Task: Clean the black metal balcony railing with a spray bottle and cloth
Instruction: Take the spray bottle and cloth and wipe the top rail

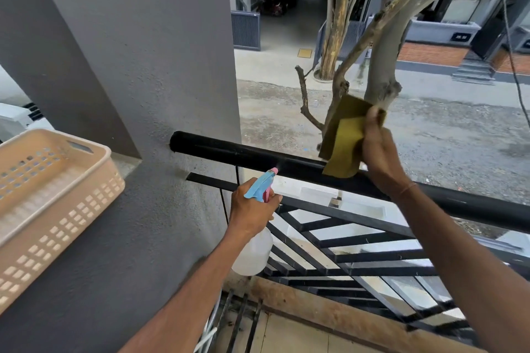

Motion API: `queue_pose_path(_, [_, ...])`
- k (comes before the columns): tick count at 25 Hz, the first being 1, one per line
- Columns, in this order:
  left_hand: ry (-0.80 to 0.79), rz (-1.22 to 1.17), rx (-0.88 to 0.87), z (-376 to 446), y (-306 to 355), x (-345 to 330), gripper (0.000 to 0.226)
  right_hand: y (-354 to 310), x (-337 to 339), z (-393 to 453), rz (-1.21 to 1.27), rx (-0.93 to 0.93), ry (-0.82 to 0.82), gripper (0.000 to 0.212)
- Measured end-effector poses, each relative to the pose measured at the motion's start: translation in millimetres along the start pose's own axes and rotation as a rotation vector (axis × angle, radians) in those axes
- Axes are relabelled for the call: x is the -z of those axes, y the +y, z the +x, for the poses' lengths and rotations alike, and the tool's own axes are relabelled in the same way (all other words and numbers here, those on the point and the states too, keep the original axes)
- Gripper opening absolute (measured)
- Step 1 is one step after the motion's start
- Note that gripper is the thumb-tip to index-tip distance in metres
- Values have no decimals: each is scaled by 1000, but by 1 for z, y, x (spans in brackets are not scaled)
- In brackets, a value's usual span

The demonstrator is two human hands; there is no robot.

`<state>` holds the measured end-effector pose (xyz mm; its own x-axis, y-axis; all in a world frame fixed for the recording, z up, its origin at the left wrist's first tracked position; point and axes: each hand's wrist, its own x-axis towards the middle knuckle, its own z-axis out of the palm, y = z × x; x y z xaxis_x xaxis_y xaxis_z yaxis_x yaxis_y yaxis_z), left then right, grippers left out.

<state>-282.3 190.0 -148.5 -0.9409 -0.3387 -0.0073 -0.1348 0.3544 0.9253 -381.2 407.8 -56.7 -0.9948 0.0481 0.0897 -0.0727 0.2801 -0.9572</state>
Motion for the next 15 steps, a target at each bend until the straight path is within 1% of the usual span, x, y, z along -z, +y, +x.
queue_pose_path(1, [-9, 0, -6, -2, 0, -5, 20, -7, 12, -5, 109, -10, 40, 73])
queue_pose_path(2, [-11, 3, -10, -5, 1, -10, 20, -13, 23, -9, 180, -18, 86, 62])
queue_pose_path(4, [-2, 6, -2, -8, 0, -16, 22, -26, 38, -17, 224, -19, 136, 53])
queue_pose_path(6, [-15, -24, 10, -11, -1, -23, 23, -30, 51, -22, 225, -5, 173, 52])
queue_pose_path(10, [-58, -9, -47, -22, -1, -35, 20, -23, 72, -32, 185, -22, 222, 53])
queue_pose_path(15, [-53, -33, -53, -38, 0, -45, 24, -10, 87, -42, 209, -27, 261, 51])
